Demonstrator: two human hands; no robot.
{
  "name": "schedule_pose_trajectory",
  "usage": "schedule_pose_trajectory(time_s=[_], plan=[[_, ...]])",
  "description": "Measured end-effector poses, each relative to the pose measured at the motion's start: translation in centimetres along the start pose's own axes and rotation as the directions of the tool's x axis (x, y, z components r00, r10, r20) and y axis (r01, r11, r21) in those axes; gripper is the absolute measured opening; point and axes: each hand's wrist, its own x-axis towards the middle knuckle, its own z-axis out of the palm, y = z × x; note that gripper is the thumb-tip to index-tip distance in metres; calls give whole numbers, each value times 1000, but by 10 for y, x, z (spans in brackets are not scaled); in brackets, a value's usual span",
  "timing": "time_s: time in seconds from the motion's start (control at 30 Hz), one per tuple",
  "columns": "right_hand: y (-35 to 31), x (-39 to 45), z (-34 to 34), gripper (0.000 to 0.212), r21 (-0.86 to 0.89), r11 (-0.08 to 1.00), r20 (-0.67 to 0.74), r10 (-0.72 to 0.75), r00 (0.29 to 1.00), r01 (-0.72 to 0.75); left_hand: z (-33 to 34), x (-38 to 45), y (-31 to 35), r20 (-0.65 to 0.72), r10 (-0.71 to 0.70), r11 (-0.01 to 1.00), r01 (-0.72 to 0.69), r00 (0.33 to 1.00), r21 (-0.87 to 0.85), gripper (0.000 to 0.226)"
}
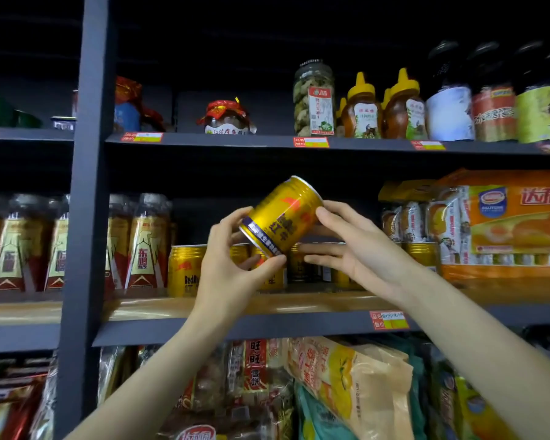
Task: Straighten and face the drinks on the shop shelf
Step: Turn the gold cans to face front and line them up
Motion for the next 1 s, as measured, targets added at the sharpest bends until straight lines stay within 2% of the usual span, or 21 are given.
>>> schedule_pose_trajectory(time_s=[0.1, 0.17, 0.2, 0.27, 0.37, 0.47, 0.57, 0.63, 0.7, 0.77, 0.83, 0.9, 1.0], plan=[[0, -2, 8, 49, 142, 989, -1, 43, 999, -42, -9, 4, 0, 102, 206, 956, -222, 973, 189, 74], [2, -1, 13, 61, 143, 988, -35, 63, 997, -57, -9, 4, 1, 181, 249, 922, -290, 951, 256, 77], [3, 0, 14, 63, 154, 986, -53, 72, 996, -63, -9, 4, 2, 194, 220, 936, -263, 956, 232, 78], [6, 1, 14, 58, 211, 975, -70, 84, 994, -67, -9, 3, 6, 174, 41, 994, -58, 984, 92, 76], [6, 1, 9, 47, 253, 966, -79, 69, 995, -47, -11, 3, 11, 198, -241, 964, 258, 950, -62, 68], [7, 1, 5, 48, 187, 982, -97, 44, 994, -25, -9, 4, 18, 283, -330, 861, 410, 900, -300, 71], [7, -1, 1, 55, 93, 996, -96, 16, 995, -7, -4, 5, 23, 283, -377, 800, 464, 882, -379, 65], [7, -5, -1, 47, 51, 996, -50, 73, 996, -70, -2, 5, 21, 199, -344, 874, 390, 918, -290, 60], [8, -9, -5, 38, 36, 985, -16, 170, 985, -169, -5, 4, 17, 107, -189, 979, 195, 976, -51, 60], [11, -12, -8, 33, 157, 958, -3, 242, 970, -239, -7, 5, 16, 139, 8, 988, -29, 990, 150, 63], [12, -14, -8, 31, 294, 912, 9, 297, 955, -286, -8, 5, 14, 223, 111, 969, -156, 969, 194, 68], [13, -16, -9, 33, 349, 885, 10, 326, 945, -309, -8, 5, 13, 275, 131, 963, -188, 952, 193, 70], [17, -14, -11, 39, 367, 892, -8, 288, 958, -265, -9, 5, 11, 310, 61, 988, -101, 949, 114, 70]])
